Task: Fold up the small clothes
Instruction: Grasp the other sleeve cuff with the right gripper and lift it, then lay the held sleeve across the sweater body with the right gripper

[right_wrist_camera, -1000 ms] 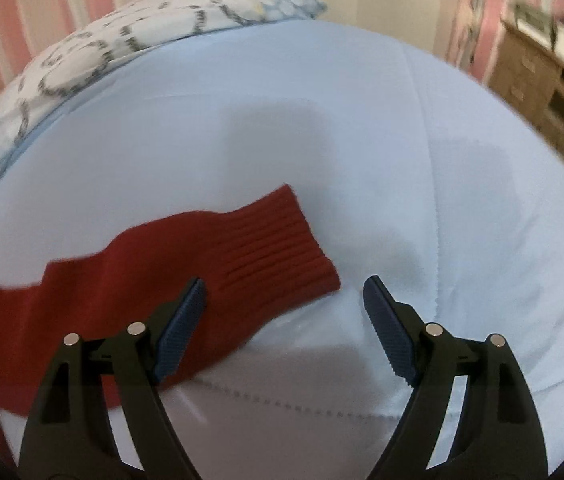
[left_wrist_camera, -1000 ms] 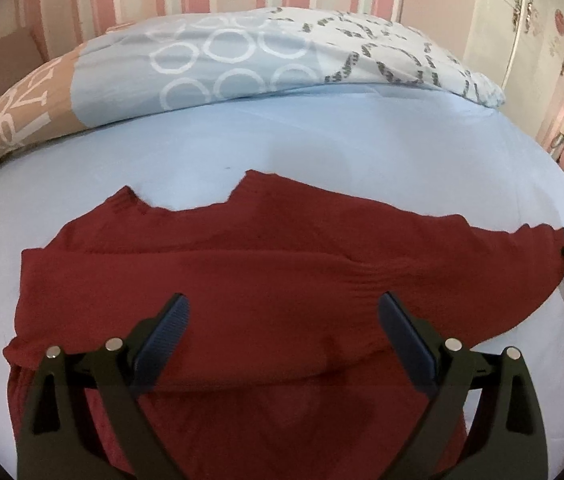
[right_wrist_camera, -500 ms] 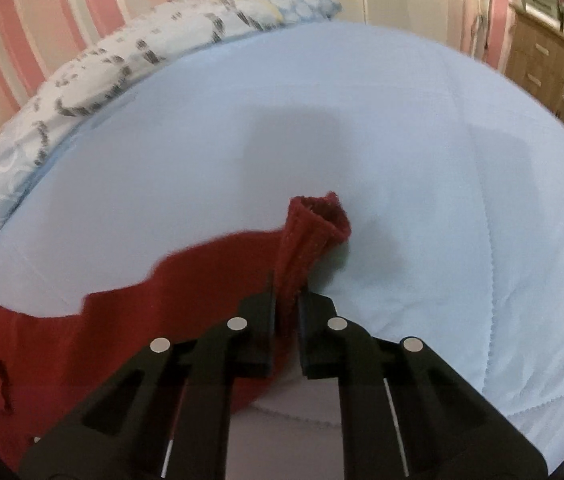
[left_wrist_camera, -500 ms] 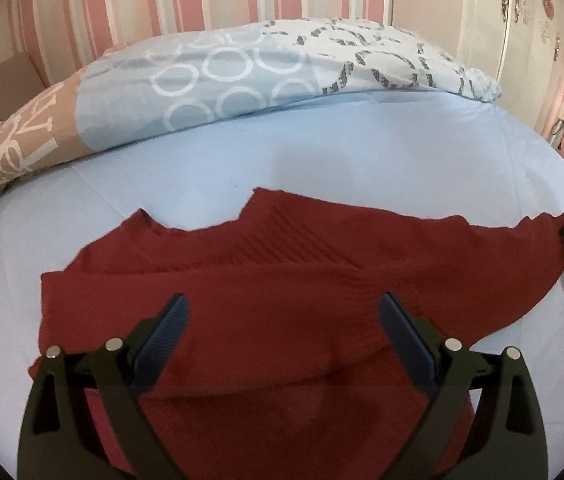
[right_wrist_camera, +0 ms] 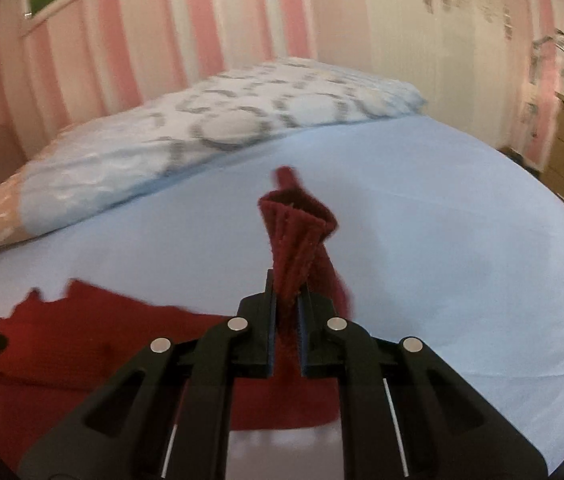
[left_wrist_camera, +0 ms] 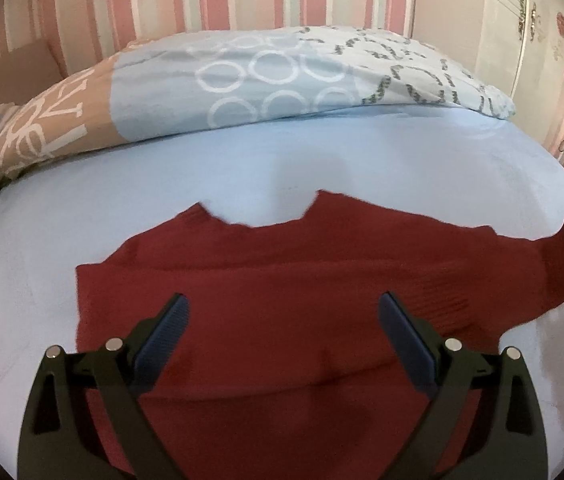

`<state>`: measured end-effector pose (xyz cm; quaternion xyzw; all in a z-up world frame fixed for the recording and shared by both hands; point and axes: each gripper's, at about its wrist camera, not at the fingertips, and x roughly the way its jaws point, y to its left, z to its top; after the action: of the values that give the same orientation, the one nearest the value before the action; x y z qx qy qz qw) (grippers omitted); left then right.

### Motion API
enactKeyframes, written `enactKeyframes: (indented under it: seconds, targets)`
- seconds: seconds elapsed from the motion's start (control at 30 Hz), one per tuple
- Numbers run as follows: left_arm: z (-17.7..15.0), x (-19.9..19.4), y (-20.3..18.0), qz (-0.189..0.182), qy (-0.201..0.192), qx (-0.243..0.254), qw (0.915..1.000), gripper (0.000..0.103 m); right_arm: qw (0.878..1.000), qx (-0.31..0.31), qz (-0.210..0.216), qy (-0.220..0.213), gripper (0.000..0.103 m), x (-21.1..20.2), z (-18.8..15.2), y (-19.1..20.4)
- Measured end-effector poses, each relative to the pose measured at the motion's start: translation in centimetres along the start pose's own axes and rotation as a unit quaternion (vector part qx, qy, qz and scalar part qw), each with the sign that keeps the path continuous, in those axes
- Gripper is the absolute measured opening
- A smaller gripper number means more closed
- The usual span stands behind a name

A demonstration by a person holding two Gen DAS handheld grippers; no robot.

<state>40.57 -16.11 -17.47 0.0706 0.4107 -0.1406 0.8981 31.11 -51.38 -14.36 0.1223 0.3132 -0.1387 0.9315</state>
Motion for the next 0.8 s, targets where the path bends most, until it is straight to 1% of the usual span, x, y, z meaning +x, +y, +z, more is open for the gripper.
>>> enactKeyframes:
  seconds: [0.07, 0.17, 0.2, 0.23, 0.33, 0.43, 0.53, 0.63, 0.7, 0.77, 0.8]
  targets:
    - [-0.2, -0.2, 1.4, 0.003, 0.002, -0.002, 1.0, 0.096, 1.0, -0.007, 0.019, 0.002, 0.009, 0.0, 0.2, 3.3]
    - [-0.6, -0.7, 4.0, 0.012, 0.002, -0.01, 0.9999, 0.096, 0.997, -0.013, 0.069, 0.012, 0.009, -0.1, -0.3, 9.1]
    - [-0.7, -1.0, 5.0, 0.015, 0.001, -0.014, 0.9998, 0.096, 0.997, -0.016, 0.078, 0.015, 0.009, 0.1, -0.4, 10.6]
    - [-0.7, -1.3, 5.7, 0.017, 0.0, -0.016, 0.9997, 0.096, 0.995, -0.02, 0.098, 0.024, 0.009, 0.4, -0.8, 13.3]
    - [-1.2, -2.4, 8.6, 0.028, -0.006, -0.025, 0.9993, 0.096, 0.989, -0.037, 0.136, 0.043, 0.009, 1.3, -1.8, 19.0]
    - [-2.1, -2.9, 11.3, 0.037, -0.003, -0.035, 0.9987, 0.096, 0.981, -0.043, 0.168, 0.082, 0.009, 3.0, -4.0, 24.2]
    - [-3.1, -3.1, 13.6, 0.043, 0.003, -0.047, 0.998, 0.096, 0.974, -0.06, 0.181, 0.123, 0.009, 4.6, -7.1, 28.3]
    - [-3.9, -3.3, 14.9, 0.045, 0.006, -0.05, 0.9977, 0.096, 0.967, -0.09, 0.174, 0.164, 0.009, 6.2, -10.5, 30.9]
    - [-4.3, -3.3, 15.2, 0.044, 0.01, -0.046, 0.9979, 0.096, 0.96, -0.095, 0.169, 0.201, 0.009, 7.4, -12.4, 31.3]
    - [-4.6, -3.1, 15.2, 0.043, 0.013, -0.042, 0.9981, 0.096, 0.954, -0.09, 0.176, 0.228, 0.01, 8.2, -13.2, 31.1]
    - [-4.7, -3.0, 15.1, 0.042, 0.016, -0.041, 0.9981, 0.096, 0.952, -0.085, 0.184, 0.231, 0.011, 8.1, -13.1, 30.9]
